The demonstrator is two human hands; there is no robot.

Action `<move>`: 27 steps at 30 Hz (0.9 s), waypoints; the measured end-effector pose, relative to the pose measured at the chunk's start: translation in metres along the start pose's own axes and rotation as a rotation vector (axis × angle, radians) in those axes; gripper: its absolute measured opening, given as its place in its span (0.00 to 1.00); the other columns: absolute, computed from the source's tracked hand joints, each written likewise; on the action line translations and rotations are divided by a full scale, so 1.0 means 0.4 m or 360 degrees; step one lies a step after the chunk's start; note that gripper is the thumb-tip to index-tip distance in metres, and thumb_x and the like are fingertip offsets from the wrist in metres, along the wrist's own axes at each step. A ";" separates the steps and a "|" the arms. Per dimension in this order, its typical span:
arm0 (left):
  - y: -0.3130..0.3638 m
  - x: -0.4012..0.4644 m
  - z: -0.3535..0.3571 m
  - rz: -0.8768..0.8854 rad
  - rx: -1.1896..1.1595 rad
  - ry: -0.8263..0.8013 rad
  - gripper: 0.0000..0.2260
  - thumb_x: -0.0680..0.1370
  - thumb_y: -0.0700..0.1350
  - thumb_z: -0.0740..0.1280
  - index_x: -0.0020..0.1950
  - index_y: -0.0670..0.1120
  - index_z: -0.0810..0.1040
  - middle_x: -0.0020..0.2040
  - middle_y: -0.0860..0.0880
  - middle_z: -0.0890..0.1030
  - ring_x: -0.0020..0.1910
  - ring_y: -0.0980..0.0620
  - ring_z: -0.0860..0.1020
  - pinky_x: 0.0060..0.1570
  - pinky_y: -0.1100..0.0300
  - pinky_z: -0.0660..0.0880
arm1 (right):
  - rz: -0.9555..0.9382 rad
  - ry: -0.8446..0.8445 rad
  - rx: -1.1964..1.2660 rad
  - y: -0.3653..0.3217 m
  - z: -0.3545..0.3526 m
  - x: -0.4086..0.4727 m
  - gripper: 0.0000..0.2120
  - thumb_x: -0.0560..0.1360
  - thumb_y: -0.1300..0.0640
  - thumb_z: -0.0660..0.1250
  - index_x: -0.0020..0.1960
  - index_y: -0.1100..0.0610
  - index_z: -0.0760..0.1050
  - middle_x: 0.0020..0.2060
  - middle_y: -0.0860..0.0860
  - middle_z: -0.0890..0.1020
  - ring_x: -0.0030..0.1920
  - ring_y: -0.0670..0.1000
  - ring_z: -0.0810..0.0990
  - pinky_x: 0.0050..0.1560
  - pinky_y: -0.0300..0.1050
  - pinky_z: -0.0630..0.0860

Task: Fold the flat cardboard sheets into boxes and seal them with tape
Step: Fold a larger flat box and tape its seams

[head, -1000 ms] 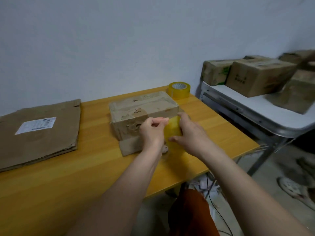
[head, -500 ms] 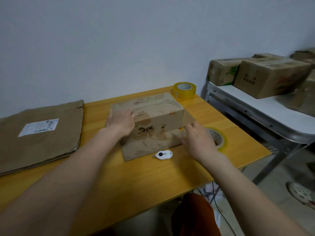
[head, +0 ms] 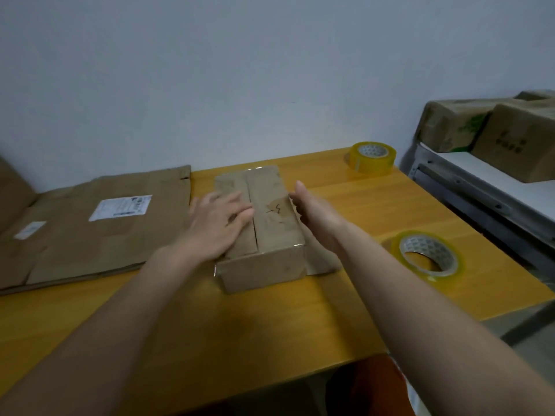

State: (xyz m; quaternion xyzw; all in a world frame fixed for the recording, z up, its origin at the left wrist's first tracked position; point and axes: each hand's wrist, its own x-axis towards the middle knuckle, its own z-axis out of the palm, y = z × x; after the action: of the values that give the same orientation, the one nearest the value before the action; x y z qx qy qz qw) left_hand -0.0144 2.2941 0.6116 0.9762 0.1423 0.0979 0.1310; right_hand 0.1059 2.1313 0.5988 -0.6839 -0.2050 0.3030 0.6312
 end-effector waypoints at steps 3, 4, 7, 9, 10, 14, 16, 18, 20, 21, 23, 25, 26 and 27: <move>-0.039 -0.023 0.043 -0.0117 -0.0191 -0.0241 0.25 0.79 0.63 0.48 0.76 0.61 0.59 0.78 0.59 0.53 0.78 0.49 0.45 0.75 0.44 0.43 | 0.0011 0.0086 -0.0076 -0.012 0.053 0.000 0.27 0.80 0.38 0.50 0.67 0.54 0.73 0.64 0.51 0.77 0.63 0.51 0.75 0.66 0.45 0.67; -0.044 -0.033 0.061 -0.0110 -0.0327 -0.0183 0.25 0.79 0.63 0.48 0.76 0.59 0.60 0.78 0.58 0.53 0.78 0.50 0.43 0.75 0.47 0.41 | -0.0048 0.0161 -0.0176 -0.006 0.070 -0.001 0.27 0.81 0.39 0.50 0.67 0.54 0.73 0.63 0.52 0.78 0.63 0.52 0.75 0.67 0.48 0.67; -0.042 -0.038 0.088 -0.0124 -0.0525 0.0061 0.22 0.81 0.59 0.50 0.74 0.56 0.65 0.78 0.55 0.58 0.77 0.50 0.43 0.74 0.52 0.41 | -0.0367 0.0541 -0.0258 0.041 0.100 -0.009 0.25 0.82 0.42 0.50 0.63 0.57 0.77 0.60 0.53 0.80 0.63 0.52 0.76 0.67 0.52 0.69; -0.042 -0.037 0.092 -0.0127 -0.0553 0.0150 0.20 0.82 0.56 0.52 0.73 0.55 0.68 0.77 0.54 0.60 0.77 0.50 0.45 0.74 0.53 0.42 | -0.0613 0.0625 -0.0242 0.083 0.108 -0.028 0.23 0.81 0.44 0.52 0.57 0.56 0.81 0.55 0.51 0.83 0.60 0.48 0.78 0.65 0.48 0.71; -0.040 -0.039 0.095 -0.0116 -0.0582 0.0194 0.19 0.82 0.55 0.53 0.71 0.54 0.70 0.76 0.54 0.62 0.77 0.51 0.46 0.73 0.54 0.43 | -0.0785 0.0637 -0.0421 0.106 0.110 -0.040 0.22 0.81 0.45 0.53 0.55 0.57 0.82 0.54 0.50 0.83 0.60 0.47 0.78 0.65 0.44 0.70; -0.034 -0.070 0.096 0.0059 -0.0785 0.0325 0.18 0.80 0.59 0.56 0.63 0.54 0.78 0.68 0.58 0.72 0.75 0.52 0.53 0.72 0.55 0.48 | -0.1385 0.0474 -0.1198 0.162 0.069 -0.047 0.20 0.78 0.50 0.60 0.59 0.63 0.80 0.59 0.57 0.80 0.67 0.55 0.72 0.70 0.43 0.65; -0.045 -0.086 0.099 0.0165 -0.0781 0.0295 0.19 0.76 0.60 0.62 0.63 0.53 0.79 0.67 0.58 0.73 0.74 0.52 0.56 0.71 0.55 0.52 | -0.1524 0.0275 -0.1424 0.161 0.031 -0.038 0.24 0.76 0.47 0.64 0.62 0.64 0.77 0.63 0.58 0.77 0.69 0.57 0.70 0.71 0.49 0.65; -0.064 -0.099 0.103 0.0342 -0.0652 0.0278 0.26 0.71 0.63 0.68 0.64 0.50 0.78 0.68 0.55 0.73 0.73 0.49 0.60 0.71 0.52 0.57 | -0.1611 0.0147 -0.1531 0.154 0.008 -0.026 0.28 0.74 0.44 0.64 0.63 0.64 0.76 0.64 0.59 0.76 0.69 0.59 0.69 0.71 0.52 0.65; -0.079 -0.106 0.111 0.0505 -0.0510 0.0308 0.29 0.70 0.62 0.71 0.66 0.48 0.77 0.68 0.52 0.74 0.72 0.46 0.63 0.70 0.49 0.61 | -0.1591 0.0082 -0.1542 0.148 0.005 -0.024 0.28 0.73 0.43 0.64 0.64 0.63 0.76 0.65 0.59 0.75 0.70 0.59 0.68 0.72 0.54 0.64; -0.083 -0.109 0.116 0.0531 -0.0496 0.0335 0.28 0.70 0.60 0.71 0.66 0.48 0.77 0.68 0.51 0.74 0.71 0.46 0.64 0.69 0.49 0.62 | -0.1566 0.0049 -0.1533 0.147 0.006 -0.024 0.27 0.73 0.44 0.65 0.64 0.62 0.76 0.66 0.58 0.75 0.70 0.59 0.68 0.72 0.54 0.63; -0.086 -0.116 0.129 0.0516 -0.0524 0.0405 0.26 0.69 0.57 0.72 0.65 0.48 0.77 0.67 0.52 0.74 0.70 0.47 0.65 0.68 0.50 0.63 | -0.1523 -0.0036 -0.1574 0.141 -0.001 -0.028 0.27 0.72 0.46 0.68 0.65 0.61 0.75 0.67 0.58 0.74 0.71 0.59 0.67 0.73 0.53 0.62; -0.077 -0.123 0.137 0.0480 -0.0508 0.0487 0.28 0.65 0.54 0.77 0.63 0.46 0.79 0.64 0.51 0.76 0.68 0.48 0.67 0.66 0.50 0.64 | -0.1543 -0.0064 -0.1746 0.123 -0.009 -0.035 0.28 0.71 0.43 0.70 0.64 0.60 0.76 0.64 0.58 0.77 0.68 0.59 0.71 0.70 0.52 0.66; -0.068 -0.126 0.139 0.0465 -0.0492 0.0520 0.29 0.63 0.54 0.78 0.61 0.45 0.81 0.62 0.50 0.77 0.66 0.48 0.68 0.65 0.50 0.65 | -0.1566 -0.0044 -0.1841 0.110 -0.004 -0.038 0.28 0.71 0.40 0.69 0.61 0.60 0.78 0.59 0.57 0.79 0.63 0.58 0.75 0.65 0.51 0.70; -0.058 -0.128 0.138 0.0463 -0.0476 0.0543 0.30 0.61 0.55 0.79 0.59 0.43 0.82 0.60 0.48 0.78 0.65 0.47 0.70 0.63 0.50 0.66 | -0.1571 0.0005 -0.1925 0.095 0.008 -0.041 0.28 0.71 0.37 0.66 0.56 0.60 0.80 0.53 0.55 0.80 0.56 0.55 0.77 0.59 0.49 0.73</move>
State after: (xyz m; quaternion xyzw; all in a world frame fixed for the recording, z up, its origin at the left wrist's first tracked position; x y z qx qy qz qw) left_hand -0.0557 2.2876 0.5448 0.9256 0.0043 0.2988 0.2324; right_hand 0.0879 2.1181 0.5636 -0.7392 -0.6143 -0.1782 0.2108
